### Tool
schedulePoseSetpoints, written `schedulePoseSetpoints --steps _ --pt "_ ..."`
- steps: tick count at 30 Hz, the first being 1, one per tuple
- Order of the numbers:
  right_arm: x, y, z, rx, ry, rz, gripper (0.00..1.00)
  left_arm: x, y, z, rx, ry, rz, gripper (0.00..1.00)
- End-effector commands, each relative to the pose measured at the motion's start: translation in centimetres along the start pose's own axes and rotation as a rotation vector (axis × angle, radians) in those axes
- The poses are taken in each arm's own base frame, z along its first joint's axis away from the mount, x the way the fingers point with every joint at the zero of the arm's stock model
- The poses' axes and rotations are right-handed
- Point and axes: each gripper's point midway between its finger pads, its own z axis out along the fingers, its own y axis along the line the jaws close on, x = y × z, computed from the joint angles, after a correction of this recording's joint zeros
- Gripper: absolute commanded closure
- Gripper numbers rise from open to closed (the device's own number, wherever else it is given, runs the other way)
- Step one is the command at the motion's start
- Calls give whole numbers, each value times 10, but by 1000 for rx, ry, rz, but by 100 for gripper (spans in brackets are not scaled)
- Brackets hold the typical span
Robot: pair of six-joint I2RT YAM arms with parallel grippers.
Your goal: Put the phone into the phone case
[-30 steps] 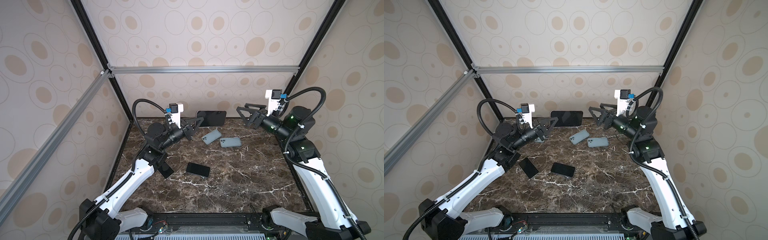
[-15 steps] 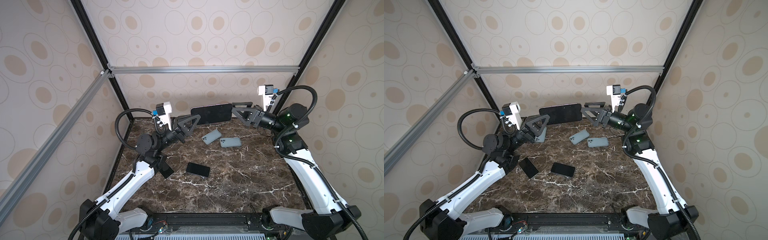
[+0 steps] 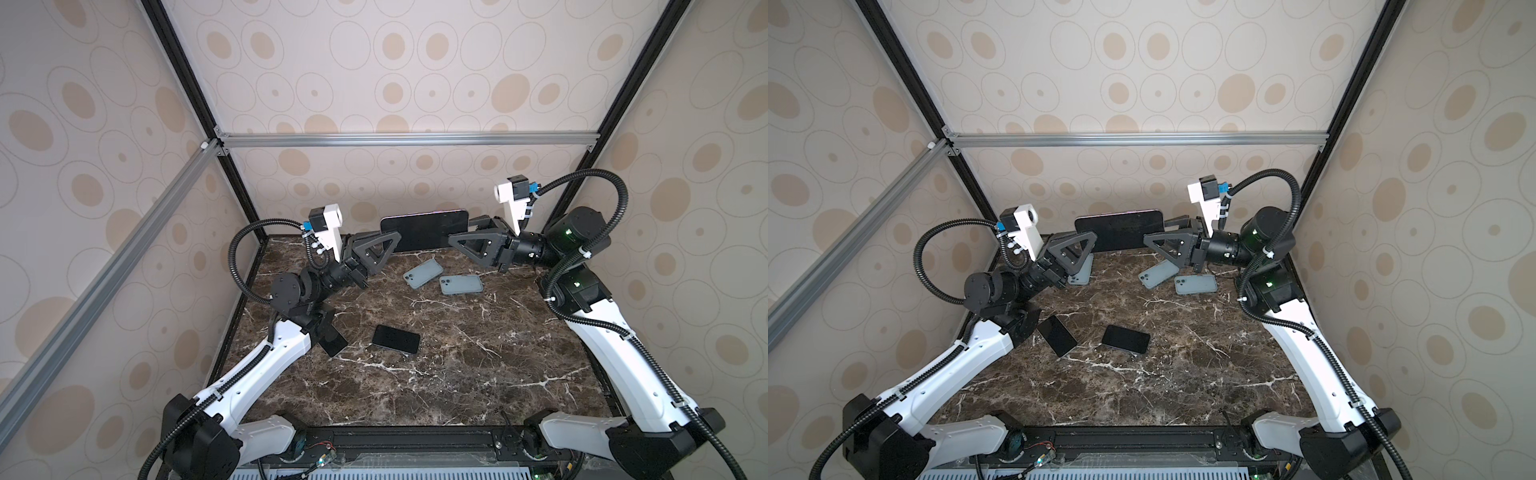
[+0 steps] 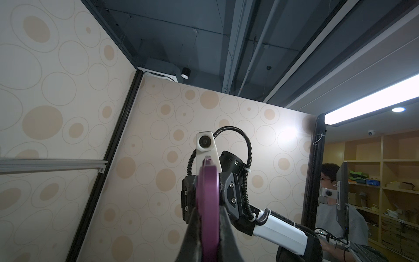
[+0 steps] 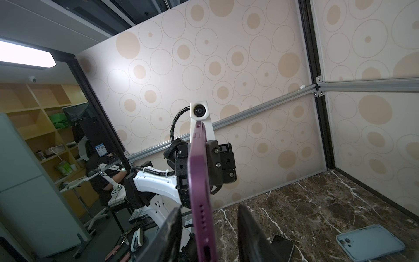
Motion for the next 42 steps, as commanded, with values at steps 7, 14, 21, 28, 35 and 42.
schedulePoseSetpoints --steps 7,14,21,28,35,42 --pt "-6 13 2 -28 1 -47 66 -12 -21 -2 66 -28 35 100" --pt "-5 12 3 -27 4 -45 91 -9 -19 -2 63 -19 37 100" --pt "-5 16 -1 -1 -6 -93 100 -14 -17 -7 23 -54 77 87" --pt "-8 20 -8 42 -32 -153 100 -29 -16 -19 -86 -118 179 33" --pt "-6 15 -13 104 -41 -174 100 -55 14 -54 -431 -224 328 36" --pt "-7 -28 -53 544 -35 -213 100 -31 96 -80 -853 -16 352 45"
